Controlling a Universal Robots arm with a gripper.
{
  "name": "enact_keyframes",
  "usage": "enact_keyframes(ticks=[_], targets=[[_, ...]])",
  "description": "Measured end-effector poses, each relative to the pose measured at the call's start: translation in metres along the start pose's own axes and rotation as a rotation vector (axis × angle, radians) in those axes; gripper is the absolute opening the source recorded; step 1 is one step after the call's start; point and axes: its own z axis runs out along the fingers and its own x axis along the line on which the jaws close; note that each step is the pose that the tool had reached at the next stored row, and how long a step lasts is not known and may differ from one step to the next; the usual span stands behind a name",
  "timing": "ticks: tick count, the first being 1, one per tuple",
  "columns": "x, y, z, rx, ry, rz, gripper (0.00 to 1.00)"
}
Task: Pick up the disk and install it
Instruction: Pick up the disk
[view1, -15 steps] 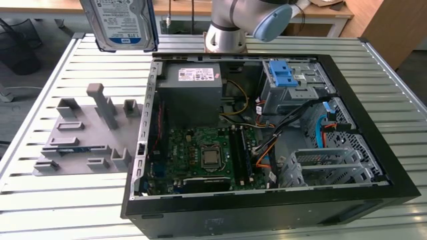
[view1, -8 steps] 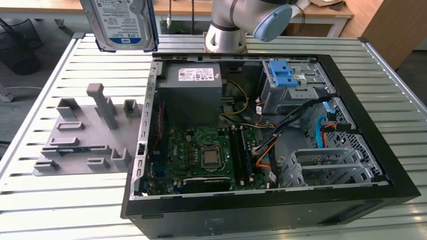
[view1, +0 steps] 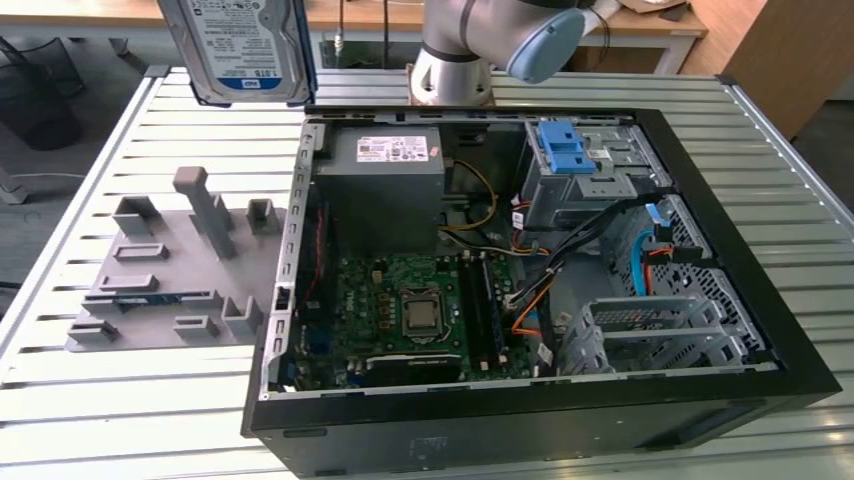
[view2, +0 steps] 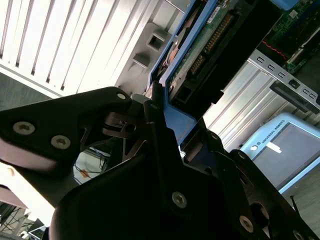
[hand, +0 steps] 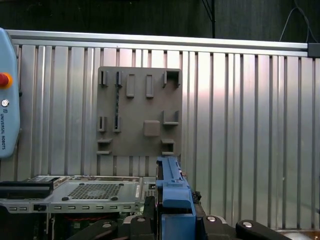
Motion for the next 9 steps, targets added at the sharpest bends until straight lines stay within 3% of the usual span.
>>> enact_keyframes(ticks=[9], targets=[[0.0003, -0.0002, 0.0, 0.0, 0.0, 0.0, 0.36]])
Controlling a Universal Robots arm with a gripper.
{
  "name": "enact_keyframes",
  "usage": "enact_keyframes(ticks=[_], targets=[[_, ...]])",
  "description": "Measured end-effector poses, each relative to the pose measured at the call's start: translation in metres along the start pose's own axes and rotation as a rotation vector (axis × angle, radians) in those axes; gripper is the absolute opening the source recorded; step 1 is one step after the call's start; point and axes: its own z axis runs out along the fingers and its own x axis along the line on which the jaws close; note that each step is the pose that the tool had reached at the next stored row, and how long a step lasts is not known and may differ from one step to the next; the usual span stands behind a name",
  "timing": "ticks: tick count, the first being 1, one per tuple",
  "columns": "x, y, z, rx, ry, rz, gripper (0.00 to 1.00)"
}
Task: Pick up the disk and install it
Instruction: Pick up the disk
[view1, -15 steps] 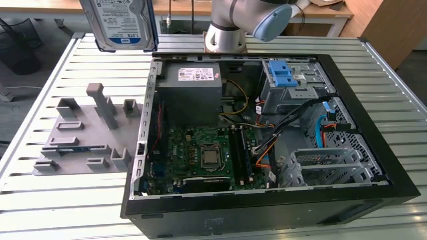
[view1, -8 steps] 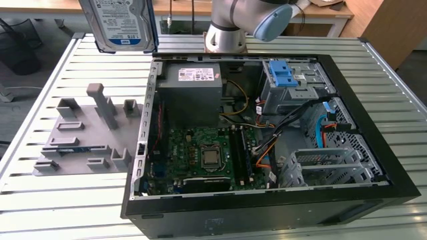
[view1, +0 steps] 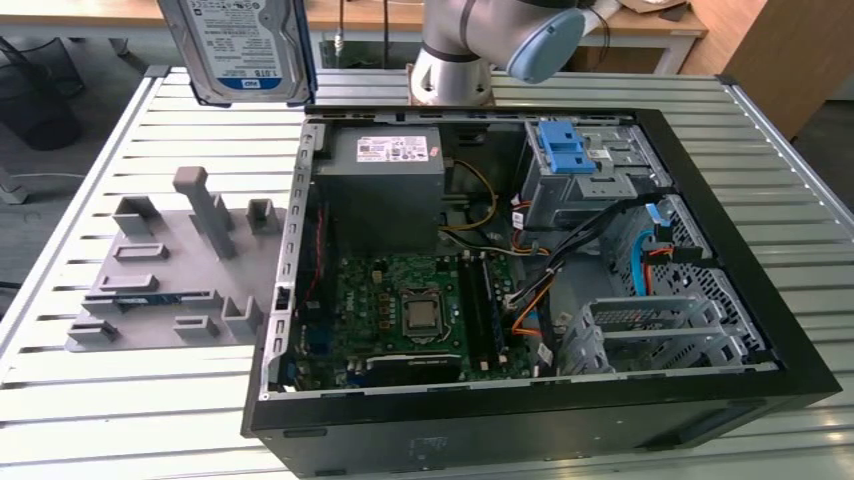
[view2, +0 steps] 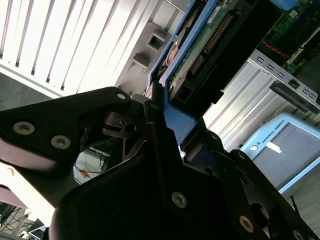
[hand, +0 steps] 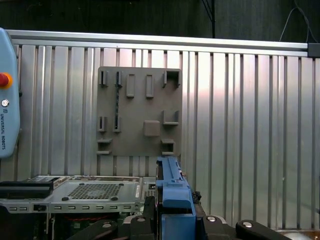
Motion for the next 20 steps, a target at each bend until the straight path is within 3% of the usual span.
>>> enact_keyframes(ticks=[10, 20], targets=[[0.0, -0.011, -0.0001, 0.0, 0.0, 0.0, 0.36], [0.0, -0.0125, -0.0002, -0.0002, 0.0001, 0.0, 0.36]])
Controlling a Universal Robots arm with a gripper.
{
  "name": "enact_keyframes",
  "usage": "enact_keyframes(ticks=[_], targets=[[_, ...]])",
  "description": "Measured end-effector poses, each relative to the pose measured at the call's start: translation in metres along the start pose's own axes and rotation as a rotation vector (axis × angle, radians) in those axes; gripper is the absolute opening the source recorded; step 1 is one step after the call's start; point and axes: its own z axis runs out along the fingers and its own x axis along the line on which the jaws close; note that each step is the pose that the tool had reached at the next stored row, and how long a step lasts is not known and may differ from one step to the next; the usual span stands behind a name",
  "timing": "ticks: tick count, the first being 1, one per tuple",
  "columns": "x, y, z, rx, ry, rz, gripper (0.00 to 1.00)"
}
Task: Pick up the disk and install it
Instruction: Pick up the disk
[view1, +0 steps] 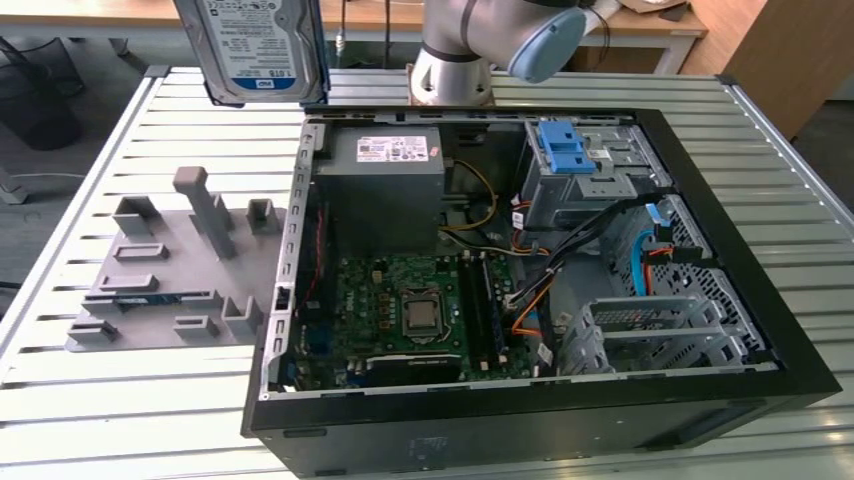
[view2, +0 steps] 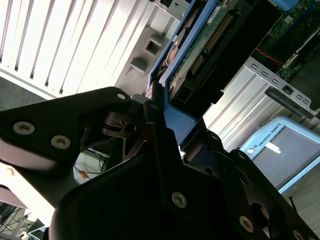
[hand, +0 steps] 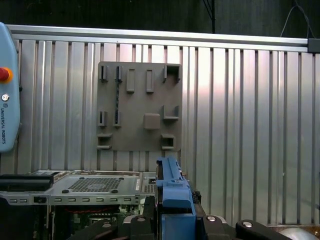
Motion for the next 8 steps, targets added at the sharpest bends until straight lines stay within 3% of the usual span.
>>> enact_keyframes(ticks=[8], targets=[[0.0001, -0.0074, 0.0, 0.0001, -0.0001, 0.0, 0.36]])
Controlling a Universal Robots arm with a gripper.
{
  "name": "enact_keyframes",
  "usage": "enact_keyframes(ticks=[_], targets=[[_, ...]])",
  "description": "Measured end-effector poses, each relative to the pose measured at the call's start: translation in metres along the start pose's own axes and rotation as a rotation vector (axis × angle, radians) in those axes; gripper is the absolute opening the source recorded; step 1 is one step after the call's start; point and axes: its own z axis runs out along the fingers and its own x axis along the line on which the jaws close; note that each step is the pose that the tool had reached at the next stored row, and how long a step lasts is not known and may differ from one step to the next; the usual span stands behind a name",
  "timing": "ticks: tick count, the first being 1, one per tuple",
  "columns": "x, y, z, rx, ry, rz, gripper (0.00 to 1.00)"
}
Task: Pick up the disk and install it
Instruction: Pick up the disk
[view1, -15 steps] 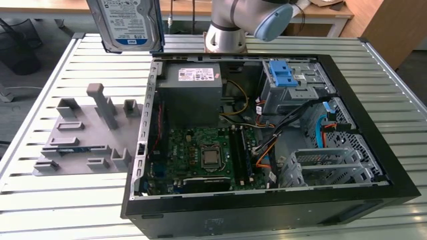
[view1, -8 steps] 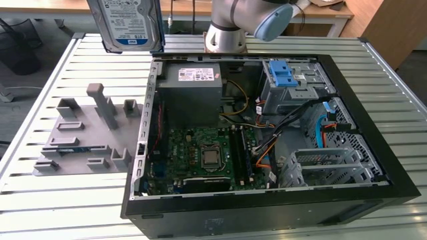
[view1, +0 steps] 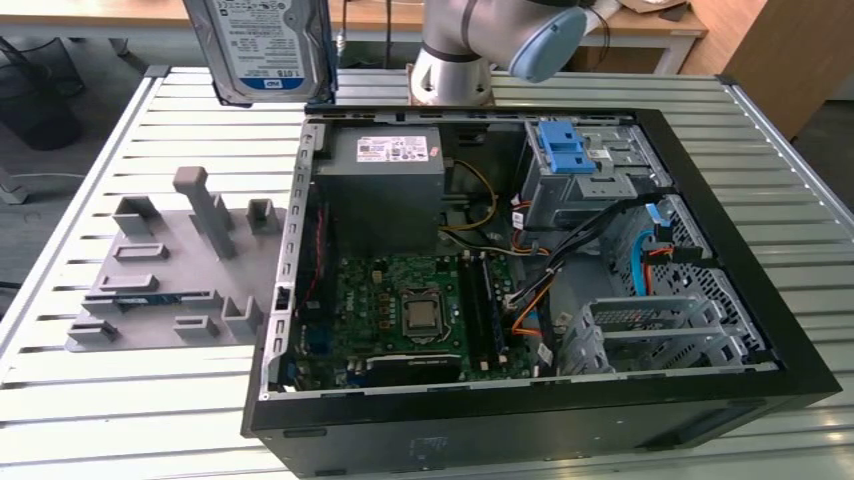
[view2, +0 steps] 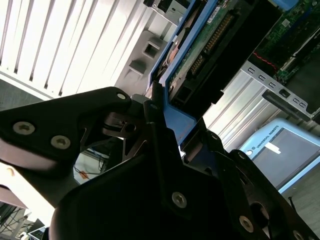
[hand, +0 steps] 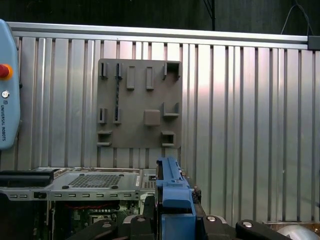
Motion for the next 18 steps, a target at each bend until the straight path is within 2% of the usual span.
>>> enact_keyframes(ticks=[18], targets=[[0.0027, -0.0058, -0.0002, 0.0001, 0.0, 0.0, 0.36]])
